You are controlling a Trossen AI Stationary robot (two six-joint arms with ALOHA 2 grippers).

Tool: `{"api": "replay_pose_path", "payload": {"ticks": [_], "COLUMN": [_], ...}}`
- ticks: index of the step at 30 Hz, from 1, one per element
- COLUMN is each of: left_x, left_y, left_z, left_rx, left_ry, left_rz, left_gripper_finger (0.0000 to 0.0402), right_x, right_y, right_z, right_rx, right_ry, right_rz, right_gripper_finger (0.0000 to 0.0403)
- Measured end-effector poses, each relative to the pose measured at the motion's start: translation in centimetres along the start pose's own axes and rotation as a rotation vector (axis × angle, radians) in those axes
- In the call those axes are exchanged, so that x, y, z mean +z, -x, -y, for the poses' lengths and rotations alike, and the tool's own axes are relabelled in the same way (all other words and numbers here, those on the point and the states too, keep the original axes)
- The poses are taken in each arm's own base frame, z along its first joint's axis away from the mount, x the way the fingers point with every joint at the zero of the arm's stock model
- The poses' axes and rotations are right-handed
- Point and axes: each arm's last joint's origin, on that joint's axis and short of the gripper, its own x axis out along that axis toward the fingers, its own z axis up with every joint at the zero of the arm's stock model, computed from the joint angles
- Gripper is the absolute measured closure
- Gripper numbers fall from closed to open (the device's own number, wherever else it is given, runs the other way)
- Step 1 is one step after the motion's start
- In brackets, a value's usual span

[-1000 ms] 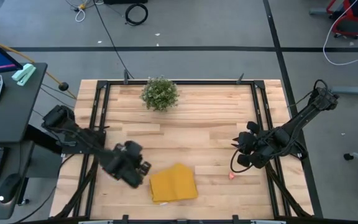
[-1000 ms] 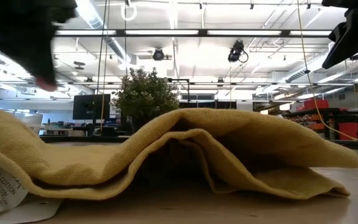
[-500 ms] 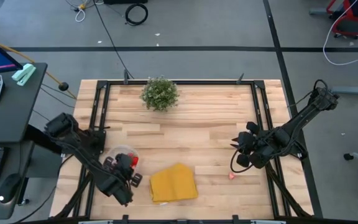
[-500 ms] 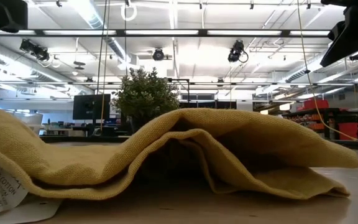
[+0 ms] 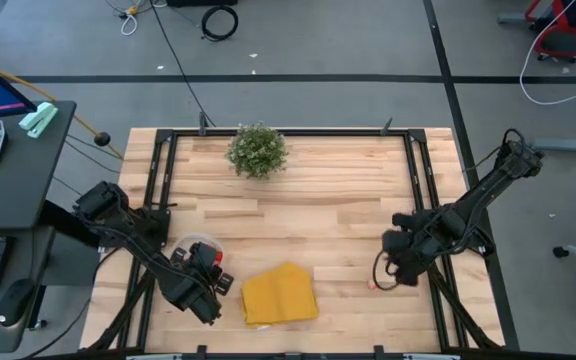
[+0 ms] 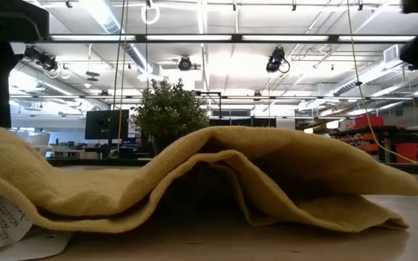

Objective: Pick and placing Produce into tupperware
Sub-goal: Put the peach into the transparent bin

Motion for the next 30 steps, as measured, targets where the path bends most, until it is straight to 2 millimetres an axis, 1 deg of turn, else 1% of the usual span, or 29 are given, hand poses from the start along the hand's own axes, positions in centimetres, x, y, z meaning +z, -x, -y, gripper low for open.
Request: {"api": "replay_pose_path", "payload": {"ticks": [4,8,10,13,16,19,22,30], "left_x": [0.0,0.0,0.0,0.0,0.0,0.0,0.0,0.0], "left_y": [0.0,0.0,0.0,0.0,0.0,0.0,0.0,0.0], "left_z": [0.0,0.0,0.0,0.0,0.0,0.0,0.0,0.0], "left_rx": [-0.001,0.000,-0.001,-0.002,-0.003,-0.003,-0.004,-0.004], "left_ry": [0.002,0.025,0.025,0.028,0.028,0.027,0.027,0.027], "left_rz": [0.000,-0.001,-0.001,-0.002,-0.002,-0.002,-0.002,-0.002], "left_gripper_finger": [0.0245,0.0257,0.0264,0.0272,0.0277,0.0278,0.0275,0.0281], "right_x": [-0.8,-1.1,-1.0,-0.7,-0.7,-1.1,-1.5,-1.9], "right_y": [-0.6,-1.9,-2.8,-4.4,-6.2,-7.8,-9.0,-10.7], "right_z": [-1.4,-3.2,-3.9,-4.8,-5.6,-6.1,-6.2,-6.1], "right_rx": [0.093,0.124,0.112,0.085,0.080,0.058,0.027,-0.049], "right_ry": [0.079,0.173,0.224,0.226,0.230,0.246,0.269,0.325], "right_rz": [-0.113,-0.124,-0.102,-0.089,-0.106,-0.160,-0.209,-0.229], "right_gripper_finger": [0.0298,0.0298,0.0298,0.0295,0.0283,0.0263,0.0240,0.0188]}}
